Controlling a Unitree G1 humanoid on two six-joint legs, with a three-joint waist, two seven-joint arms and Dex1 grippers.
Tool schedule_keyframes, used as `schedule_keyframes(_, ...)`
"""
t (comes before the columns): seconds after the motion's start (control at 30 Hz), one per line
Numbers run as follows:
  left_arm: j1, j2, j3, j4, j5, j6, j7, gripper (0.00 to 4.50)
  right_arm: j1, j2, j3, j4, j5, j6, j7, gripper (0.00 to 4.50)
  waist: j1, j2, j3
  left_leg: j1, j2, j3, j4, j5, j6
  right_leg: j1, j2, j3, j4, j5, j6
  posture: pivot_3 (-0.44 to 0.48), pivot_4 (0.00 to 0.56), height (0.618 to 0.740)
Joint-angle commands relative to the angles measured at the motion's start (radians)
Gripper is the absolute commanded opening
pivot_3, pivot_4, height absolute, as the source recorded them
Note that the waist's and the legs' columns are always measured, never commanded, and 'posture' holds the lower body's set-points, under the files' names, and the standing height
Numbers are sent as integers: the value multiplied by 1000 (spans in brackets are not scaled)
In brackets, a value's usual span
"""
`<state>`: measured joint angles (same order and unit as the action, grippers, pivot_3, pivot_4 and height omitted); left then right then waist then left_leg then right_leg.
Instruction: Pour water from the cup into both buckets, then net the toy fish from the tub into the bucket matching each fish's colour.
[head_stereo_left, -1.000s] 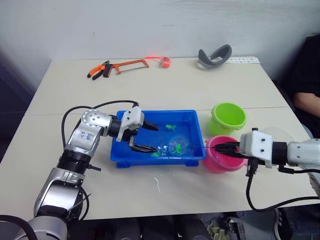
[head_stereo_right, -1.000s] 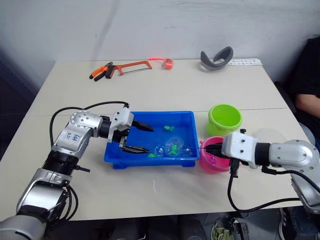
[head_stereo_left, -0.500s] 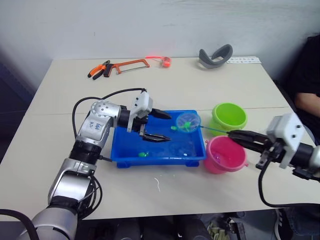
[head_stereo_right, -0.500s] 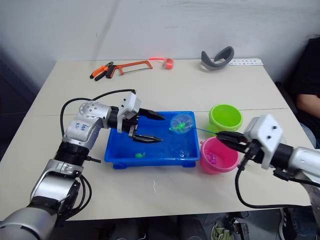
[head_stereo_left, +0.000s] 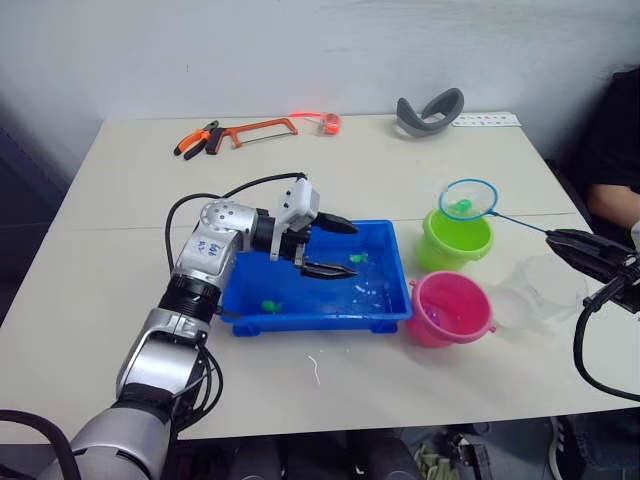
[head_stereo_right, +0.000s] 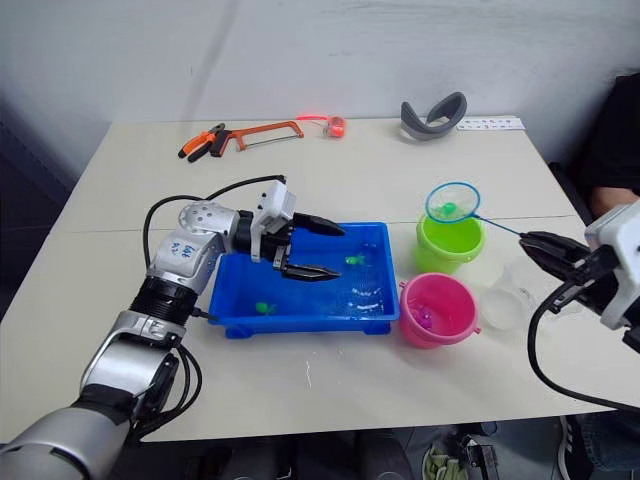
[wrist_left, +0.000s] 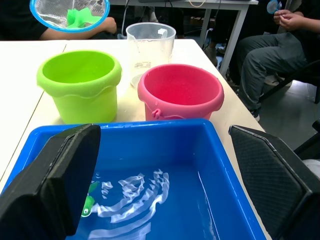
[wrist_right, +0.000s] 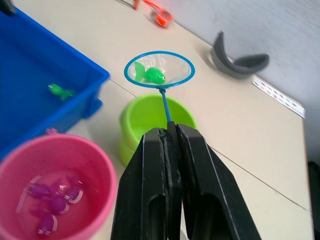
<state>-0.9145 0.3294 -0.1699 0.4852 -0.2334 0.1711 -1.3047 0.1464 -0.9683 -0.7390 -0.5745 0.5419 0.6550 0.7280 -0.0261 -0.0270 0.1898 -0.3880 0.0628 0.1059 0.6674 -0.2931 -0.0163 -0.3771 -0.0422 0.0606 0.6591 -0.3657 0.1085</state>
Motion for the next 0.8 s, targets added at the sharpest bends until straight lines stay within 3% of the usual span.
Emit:
schedule_keyframes(0.03, -37, -13, 7, 4, -3, -28, 4, 4469, 14, -28, 17, 27, -128, -92, -10, 0, 0, 0, 0, 0, 0, 0, 0, 0, 0, 0, 0, 0, 0, 0, 0, 0, 150, 740)
schedule_keyframes(0.3, -47, -34, 29, -2, -15, -12, 43, 4469, 12, -100, 113, 102, -400, -310, -20, 0, -2, 0, 0, 0, 0, 0, -1, 0, -1, 0, 1, 0, 0, 0, 0, 0, 150, 740)
schedule_keyframes(0.53, -54, -39, 31, 7, -10, -15, 72, 4469, -1, -205, 215, 195, -667, -645, -29, 0, -1, 0, 0, 0, 0, 1, -1, 0, -1, 0, 1, 0, 0, 0, 0, 0, 150, 740)
schedule_keyframes(0.8, -61, -46, 26, 20, -5, -23, 83, 4469, 6, -279, 242, 304, -909, -959, -69, 0, -2, 0, 0, 1, -1, 2, 0, 1, -1, 0, 0, 0, 0, 0, 0, 0, 150, 740)
